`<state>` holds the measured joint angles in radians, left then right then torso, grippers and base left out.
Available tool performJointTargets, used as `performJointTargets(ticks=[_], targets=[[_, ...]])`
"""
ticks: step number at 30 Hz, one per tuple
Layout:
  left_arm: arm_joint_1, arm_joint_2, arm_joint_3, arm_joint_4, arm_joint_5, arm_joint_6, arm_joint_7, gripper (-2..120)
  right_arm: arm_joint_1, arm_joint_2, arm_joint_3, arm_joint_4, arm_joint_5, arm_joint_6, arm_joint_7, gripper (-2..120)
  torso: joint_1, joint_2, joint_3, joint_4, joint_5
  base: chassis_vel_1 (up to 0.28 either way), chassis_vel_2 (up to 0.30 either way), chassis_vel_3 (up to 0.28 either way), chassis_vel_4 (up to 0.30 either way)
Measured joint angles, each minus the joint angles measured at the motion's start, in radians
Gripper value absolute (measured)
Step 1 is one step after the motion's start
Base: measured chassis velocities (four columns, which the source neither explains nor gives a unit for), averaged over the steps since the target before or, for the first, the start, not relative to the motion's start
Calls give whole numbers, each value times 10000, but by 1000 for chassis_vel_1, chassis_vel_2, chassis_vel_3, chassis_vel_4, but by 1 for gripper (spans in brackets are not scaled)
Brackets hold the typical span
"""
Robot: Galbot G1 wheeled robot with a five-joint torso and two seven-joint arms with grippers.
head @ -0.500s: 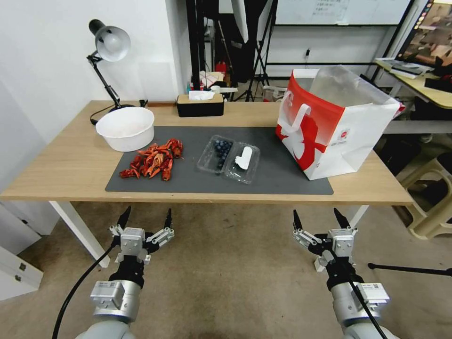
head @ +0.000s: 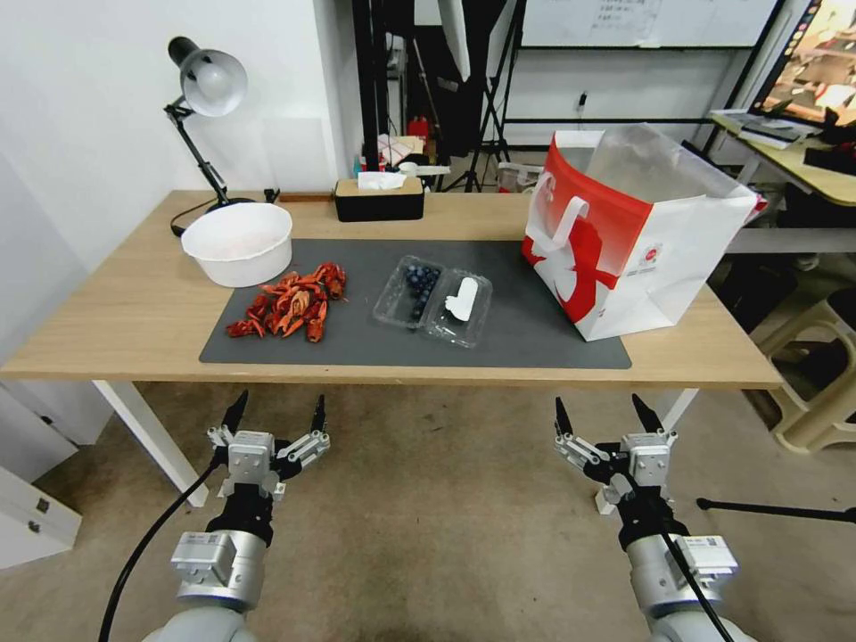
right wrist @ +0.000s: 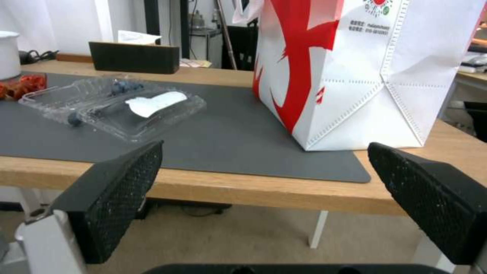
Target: Close the takeout container lid, then place the container into the takeout bag.
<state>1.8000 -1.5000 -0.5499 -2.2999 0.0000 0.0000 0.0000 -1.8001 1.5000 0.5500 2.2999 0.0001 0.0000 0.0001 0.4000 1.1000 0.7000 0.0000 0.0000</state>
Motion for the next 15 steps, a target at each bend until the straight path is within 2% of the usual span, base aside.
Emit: performJointTargets(ticks=[6,10,11,12,13,14,15], targets=[[0,12,12,-8,-23,17,-25,100,1,0,0,0,0,0,0,100,0,0,0,0,0,0,0,0,0],[8,140,142,-136,-232,203,-253,100,-135,11,8,100,18,-145,-37,100,0,-1,0,0,4,0,0,0,0],[26,222,238,-213,-382,353,-428,100,-410,41,46,381,79,-459,-145,100,0,-1,1,6,1,0,0,0,0],[44,385,436,-407,-662,618,-742,100,-897,101,102,829,178,-971,-328,100,0,0,0,4,1,0,0,0,0],[65,559,634,-595,-944,894,-1067,100,-1265,143,142,1150,248,-1341,-460,100,0,1,0,-9,-8,0,0,0,0],[65,559,634,-595,-944,894,-1067,100,-1265,143,142,1150,248,-1341,-460,100,0,1,0,-9,-8,0,0,0,0],[110,869,992,-935,-1467,1400,-1656,100,-1488,175,338,1269,460,-1396,-756,100,-3,1,0,-7,-5,0,0,0,0]])
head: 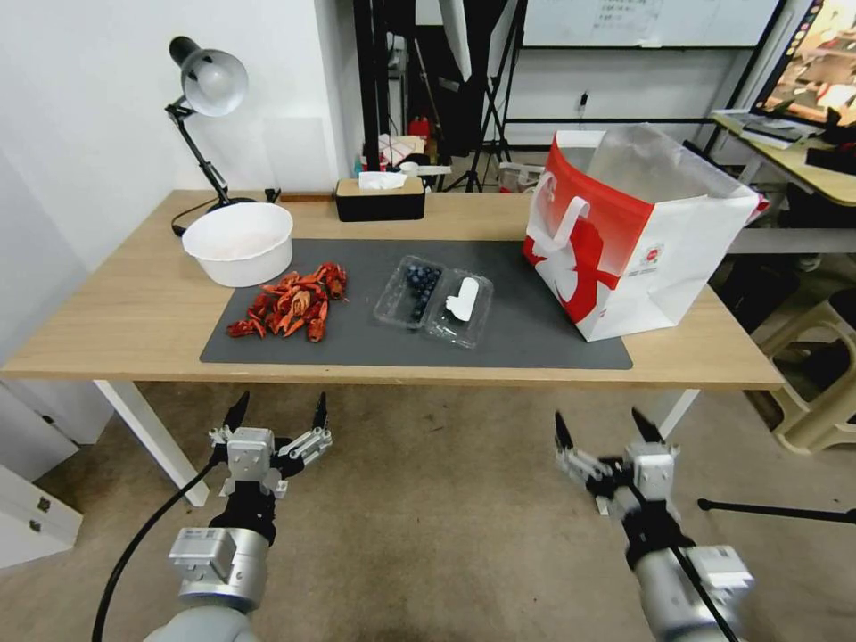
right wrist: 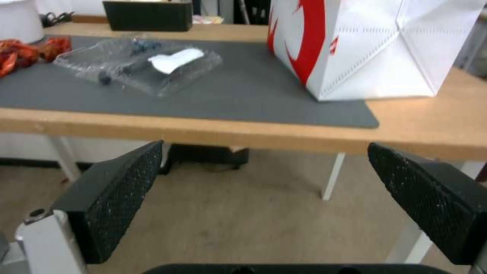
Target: Close the takeout container lid, then place the container into the takeout bag.
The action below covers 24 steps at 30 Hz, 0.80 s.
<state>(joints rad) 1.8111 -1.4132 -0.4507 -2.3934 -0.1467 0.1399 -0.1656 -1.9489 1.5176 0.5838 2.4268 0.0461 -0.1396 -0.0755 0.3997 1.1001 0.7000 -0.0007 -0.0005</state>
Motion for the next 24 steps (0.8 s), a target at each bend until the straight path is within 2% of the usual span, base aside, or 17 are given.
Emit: performJointTargets(ticks=[2,3,5,6,20,24], targets=[[69,435,525,-490,-758,737,-856,100,70,-17,198,-29,182,213,-291,100,-2,-1,0,10,1,0,0,0,0],[69,435,525,-490,-758,737,-856,100,70,-17,198,-29,182,213,-291,100,-2,-1,0,10,1,0,0,0,0],[104,866,1017,-775,-1386,1257,-1516,100,184,-50,290,-129,219,510,-475,100,0,-1,0,9,12,0,0,0,0],[115,996,1197,-711,-1540,1363,-1655,100,248,-60,334,-215,223,674,-562,100,0,-1,1,6,1,0,0,0,0],[-80,1050,1216,-203,-1399,839,-1696,100,393,-55,368,-542,282,1081,-744,100,1,-1,1,8,5,0,0,0,0],[-625,1209,1099,92,-1774,717,-1735,100,382,-51,364,-572,256,1145,-744,100,2,-1,1,7,4,0,0,0,0]])
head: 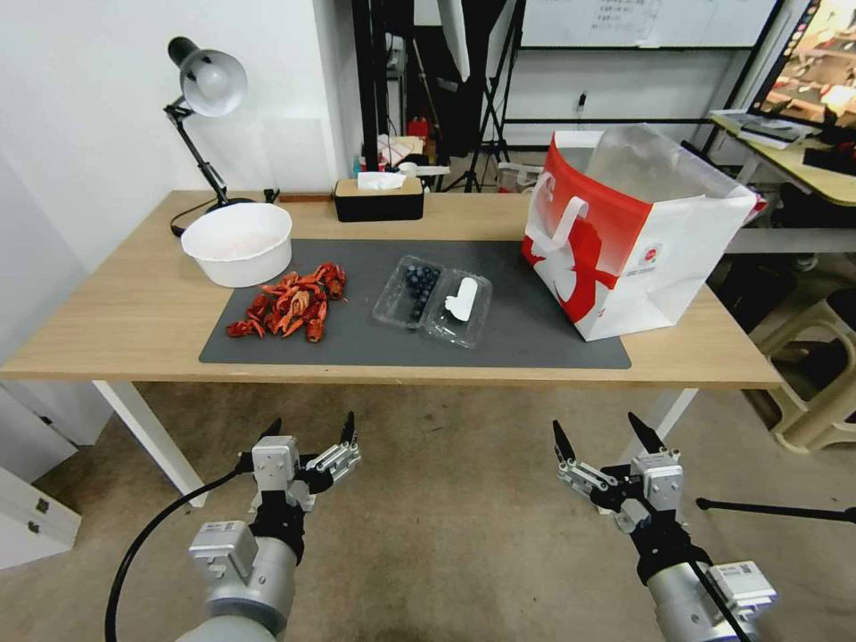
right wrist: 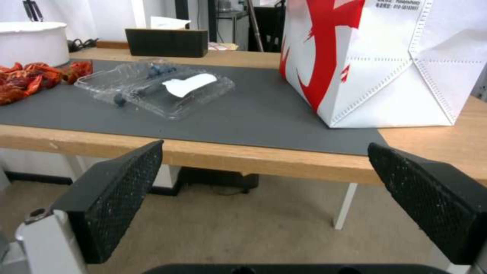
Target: Close the takeout container lid, then place the container into the takeout bag.
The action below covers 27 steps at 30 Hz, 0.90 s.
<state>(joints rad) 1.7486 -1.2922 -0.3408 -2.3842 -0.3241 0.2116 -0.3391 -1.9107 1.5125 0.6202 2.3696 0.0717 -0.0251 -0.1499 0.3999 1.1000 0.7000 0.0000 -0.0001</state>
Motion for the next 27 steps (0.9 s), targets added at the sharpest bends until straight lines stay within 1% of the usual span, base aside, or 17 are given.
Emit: performJointTargets(ticks=[2,3,5,6,8,10,11,12,16,17,18,20,21,23,25,26,27], targets=[[-442,245,-56,103,-434,26,-43,100,-30,12,-5,0,-21,27,0,100,1,0,0,2,0,0,0,0,0],[-442,245,-56,103,-434,26,-43,100,-30,12,-5,0,-21,27,0,100,1,0,0,2,0,0,0,0,0],[-1110,621,-91,284,-1092,123,-91,100,-66,41,-35,6,-81,68,-3,100,2,0,0,-1,0,0,0,0,0],[-1110,621,-91,284,-1092,123,-91,100,-66,41,-35,6,-81,68,-3,100,2,0,0,-1,0,0,0,0,0],[-1809,1066,-101,608,-1646,142,-232,100,-49,42,-110,30,-144,59,-10,100,3,0,0,-4,-1,0,0,0,0],[-1947,1177,-115,692,-1719,137,-252,100,-5,5,-148,23,-144,39,-12,100,3,0,0,-4,-1,0,0,0,0],[-2216,1418,-156,872,-1836,129,-278,100,77,-82,-214,-17,-144,-7,-13,100,3,0,1,3,-1,0,0,0,0],[-2453,1605,-170,999,-1948,129,-300,100,118,-164,-269,-53,-144,-39,-13,100,3,0,1,4,3,0,0,0,0],[-3380,2167,-107,1472,-2382,261,-354,100,157,-384,-339,-161,-104,-59,-20,100,4,-1,1,-2,1,0,0,0,0],[-3380,2167,-107,1472,-2382,261,-354,100,157,-384,-339,-161,-104,-59,-20,100,4,-1,1,-2,1,0,0,0,0],[-3725,2332,-30,1652,-2587,379,-386,100,163,-435,-342,-189,-67,-58,-28,100,3,0,1,3,0,0,0,0,0],[-4369,2637,230,2005,-2966,666,-413,100,117,-444,-308,-198,-1,-25,-46,100,3,0,0,1,0,0,0,0,0],[-4369,2637,230,2005,-2966,666,-413,100,117,-444,-308,-198,-1,-25,-46,100,3,0,0,1,0,0,0,0,0],[-5175,2932,615,2451,-3308,966,-481,100,87,-405,-251,-198,30,24,-49,100,3,0,1,0,0,0,0,0,0],[-6176,3186,1142,2849,-3772,1473,-691,100,69,-350,-206,-197,30,56,-49,100,3,0,1,1,-2,0,0,0,0],[-6176,3186,1142,2849,-3772,1473,-691,100,69,-350,-206,-197,30,56,-49,100,3,0,1,1,-2,0,0,0,0],[-6978,3323,1599,3136,-4159,1638,-857,100,59,-308,-198,-197,13,72,-50,100,3,0,1,-1,3,0,0,0,0]])
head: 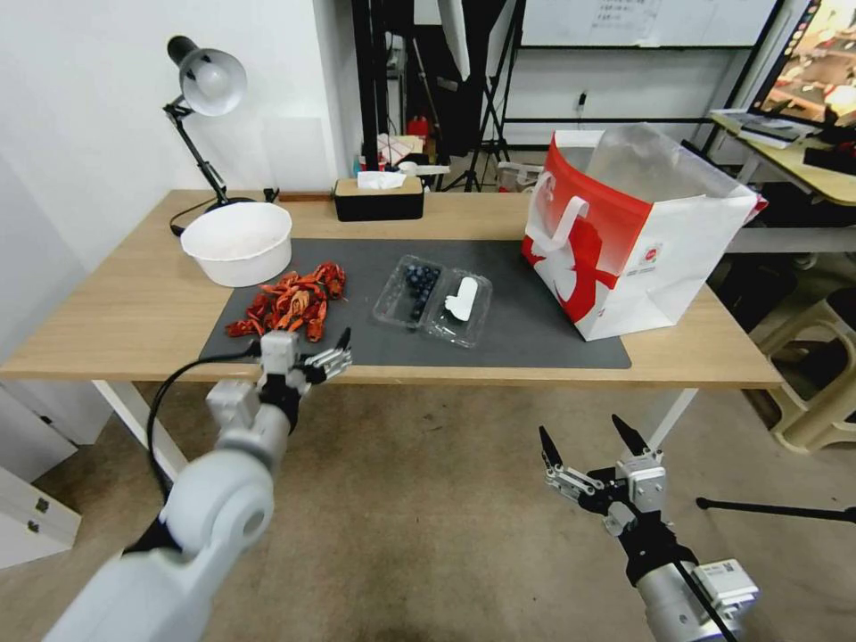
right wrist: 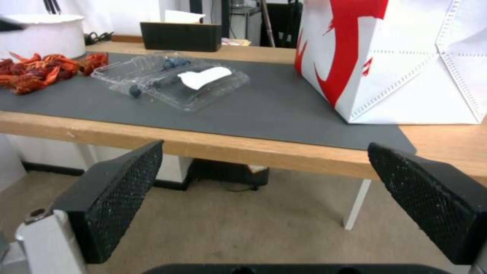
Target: Close the takeout container lid, then place the container into the takeout bag.
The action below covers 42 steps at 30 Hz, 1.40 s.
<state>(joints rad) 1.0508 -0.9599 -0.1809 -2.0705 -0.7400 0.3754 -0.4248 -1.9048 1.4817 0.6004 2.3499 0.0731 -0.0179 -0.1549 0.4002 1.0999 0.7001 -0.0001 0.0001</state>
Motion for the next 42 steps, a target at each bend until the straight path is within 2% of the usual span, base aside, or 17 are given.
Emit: performJointTargets(ticks=[2,5,6,9,10,13,14,17,23,34,42], targets=[[-418,53,278,151,-214,54,-53,100,-4,29,1,-9,-23,17,0,100,0,0,0,-4,0,0,0,0,0],[-2225,59,1642,911,-1036,541,-481,100,-16,163,-29,-108,-168,138,39,100,-1,0,0,0,0,0,0,0,0],[-2225,59,1642,911,-1036,541,-481,100,-16,163,-29,-108,-168,138,39,100,-1,0,0,0,0,0,0,0,0],[-3358,33,2332,1476,-1414,1179,-563,100,-11,238,-37,-175,-250,239,97,100,-1,-1,0,0,1,0,0,0,0],[-3358,33,2332,1476,-1414,1179,-563,100,-11,238,-37,-175,-250,239,97,100,-1,-1,0,0,1,0,0,0,0],[-4149,87,2670,1977,-1584,2033,-425,100,-20,271,0,-242,-287,363,141,100,-2,-1,0,1,-1,0,0,0,0],[-4149,87,2670,1977,-1584,2033,-425,100,-20,271,0,-242,-287,363,141,100,-2,-1,0,1,-1,0,0,0,0],[-4694,207,2775,2302,-1894,2899,-44,100,-27,269,28,-352,-331,494,162,100,-2,-1,0,3,-2,0,0,0,0],[-5451,291,2996,2799,-2223,3601,433,100,6,265,1,-518,-468,610,165,100,-3,-1,0,3,-2,0,0,0,0],[-5777,280,3200,3099,-2261,3677,583,100,11,254,-48,-593,-536,649,165,100,-3,-1,-1,0,-2,0,0,0,0],[-6155,344,3640,3453,-2294,3672,757,100,15,192,-60,-721,-611,770,165,100,-3,-1,-1,0,-1,0,0,0,0]])
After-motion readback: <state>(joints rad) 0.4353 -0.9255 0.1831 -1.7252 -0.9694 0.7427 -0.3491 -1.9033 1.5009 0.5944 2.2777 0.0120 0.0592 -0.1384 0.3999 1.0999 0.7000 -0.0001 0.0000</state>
